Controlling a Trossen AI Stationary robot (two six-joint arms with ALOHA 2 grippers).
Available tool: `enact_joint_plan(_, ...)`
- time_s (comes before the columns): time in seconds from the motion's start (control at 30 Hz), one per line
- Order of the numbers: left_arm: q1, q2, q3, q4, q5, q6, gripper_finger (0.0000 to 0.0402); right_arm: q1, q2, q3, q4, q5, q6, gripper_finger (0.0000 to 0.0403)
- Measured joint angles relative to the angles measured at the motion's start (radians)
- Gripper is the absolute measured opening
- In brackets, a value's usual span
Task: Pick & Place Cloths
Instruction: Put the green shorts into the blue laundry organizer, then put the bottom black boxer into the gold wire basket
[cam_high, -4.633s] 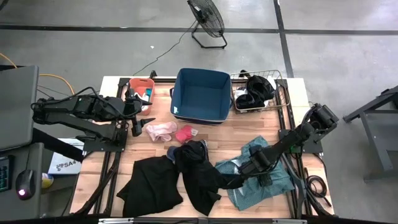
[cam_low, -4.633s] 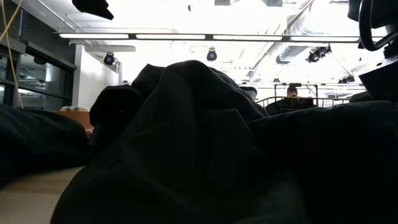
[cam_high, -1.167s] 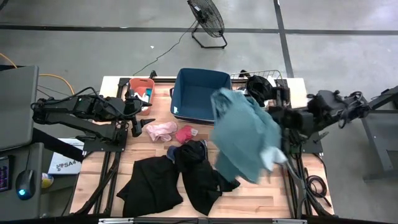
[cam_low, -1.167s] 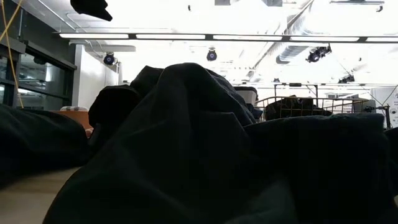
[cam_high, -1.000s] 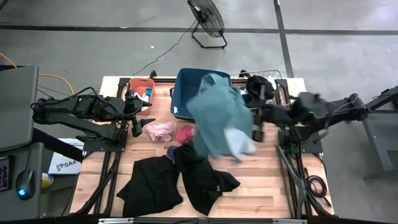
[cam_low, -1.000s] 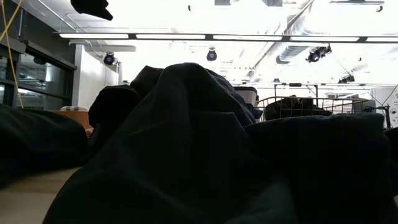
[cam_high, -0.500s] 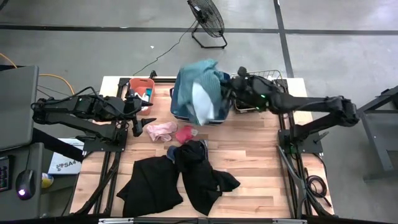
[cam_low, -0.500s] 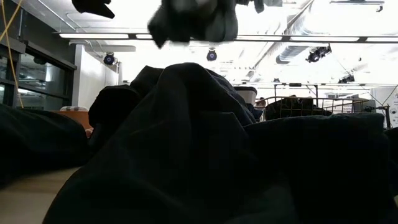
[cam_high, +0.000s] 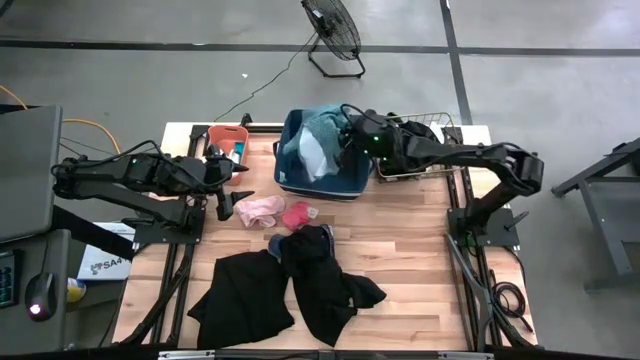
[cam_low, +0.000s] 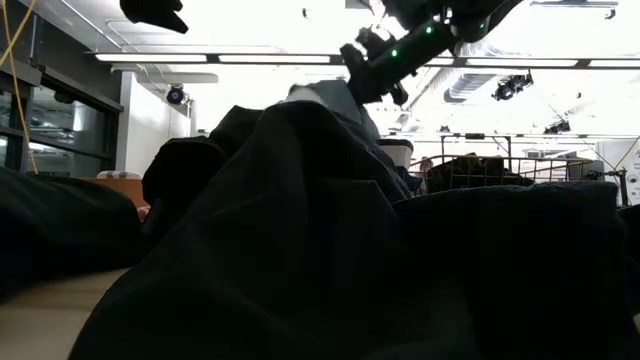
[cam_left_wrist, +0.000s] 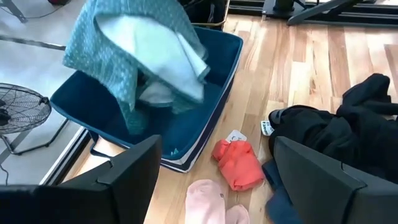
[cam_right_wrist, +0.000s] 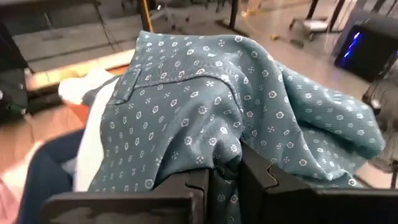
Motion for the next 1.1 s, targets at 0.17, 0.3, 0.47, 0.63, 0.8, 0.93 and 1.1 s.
enact_joint_plan(0.17,0.0,0.005,0.0,0.001,0.0,0.0,0.0306,-0.011,0.049,0.0,-0.046,-0.062,0.012,0.0035)
enact_joint_plan(0.3,0.0,0.005,0.0,0.001,0.0,0.0,0.0306,-0.015,0.076,0.0,-0.075,-0.088,0.018,0.0034)
enact_joint_plan(0.47,0.0,0.005,0.0,-0.003,0.0,0.0,0.0306,-0.021,0.095,0.0,-0.128,-0.084,0.025,0.0034)
enact_joint_plan(0.63,0.0,0.005,0.0,-0.007,0.0,0.0,0.0306,-0.02,0.093,0.0,-0.12,-0.072,0.035,0.0101)
enact_joint_plan(0.8,0.0,0.005,0.0,-0.022,0.0,-0.001,0.0306,-0.02,0.09,0.0,-0.117,-0.064,0.12,0.0193)
enact_joint_plan(0.93,0.0,0.005,0.0,-0.027,0.0,-0.004,0.0306,-0.02,0.059,0.0,-0.125,-0.132,0.135,0.0259)
enact_joint_plan(1.1,0.0,0.005,0.0,-0.028,0.0,-0.004,0.0306,-0.015,-0.02,0.0,-0.185,-0.383,0.184,0.0298)
